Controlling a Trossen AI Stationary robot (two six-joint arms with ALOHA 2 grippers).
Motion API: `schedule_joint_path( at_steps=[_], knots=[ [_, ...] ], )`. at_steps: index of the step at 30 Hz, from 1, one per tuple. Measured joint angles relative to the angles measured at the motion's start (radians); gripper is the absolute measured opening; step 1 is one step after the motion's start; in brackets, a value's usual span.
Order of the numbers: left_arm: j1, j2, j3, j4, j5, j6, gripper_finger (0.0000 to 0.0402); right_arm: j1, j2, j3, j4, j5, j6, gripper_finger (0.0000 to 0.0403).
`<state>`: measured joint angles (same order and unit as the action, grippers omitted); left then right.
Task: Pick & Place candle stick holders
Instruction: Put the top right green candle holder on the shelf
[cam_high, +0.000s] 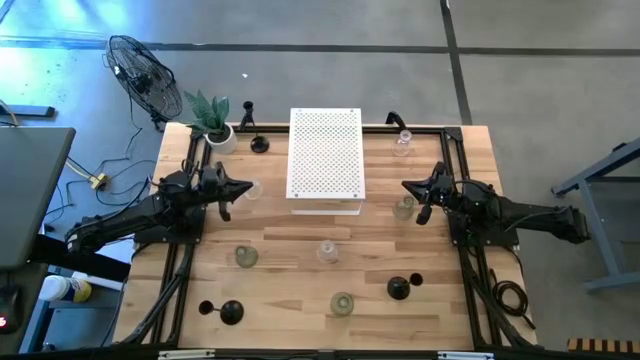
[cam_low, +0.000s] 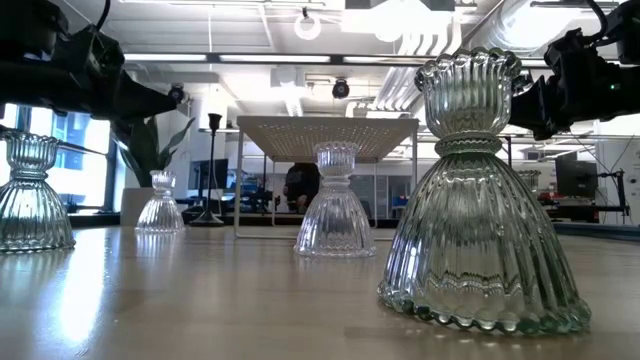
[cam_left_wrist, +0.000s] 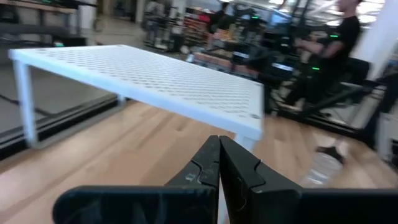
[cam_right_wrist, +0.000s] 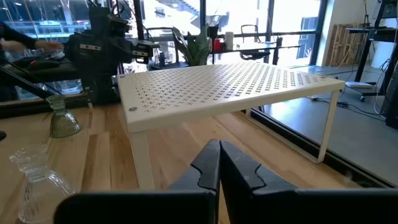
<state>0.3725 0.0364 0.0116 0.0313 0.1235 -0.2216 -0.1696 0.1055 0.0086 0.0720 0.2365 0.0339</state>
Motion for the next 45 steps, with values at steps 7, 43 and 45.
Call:
schedule_joint_path(
  at_steps=[7, 43, 45],
  knots=[
    [0.000, 0.010, 0.014, -0.007, 0.054, 0.033, 0.0001, 0.000, 0.000, 0.000, 0.012, 0.081, -0.067, 0.0000],
    [0.000, 0.049, 0.032, -0.036, 0.008, 0.041, 0.0001, 0.250, 0.628, 0.795, -0.929, 0.216, 0.439, 0.0000],
    [0.000, 0.049, 0.032, -0.036, 0.023, 0.041, 0.0001, 0.291, 0.680, 0.809, -0.965, 0.238, 0.479, 0.0000]
  ],
)
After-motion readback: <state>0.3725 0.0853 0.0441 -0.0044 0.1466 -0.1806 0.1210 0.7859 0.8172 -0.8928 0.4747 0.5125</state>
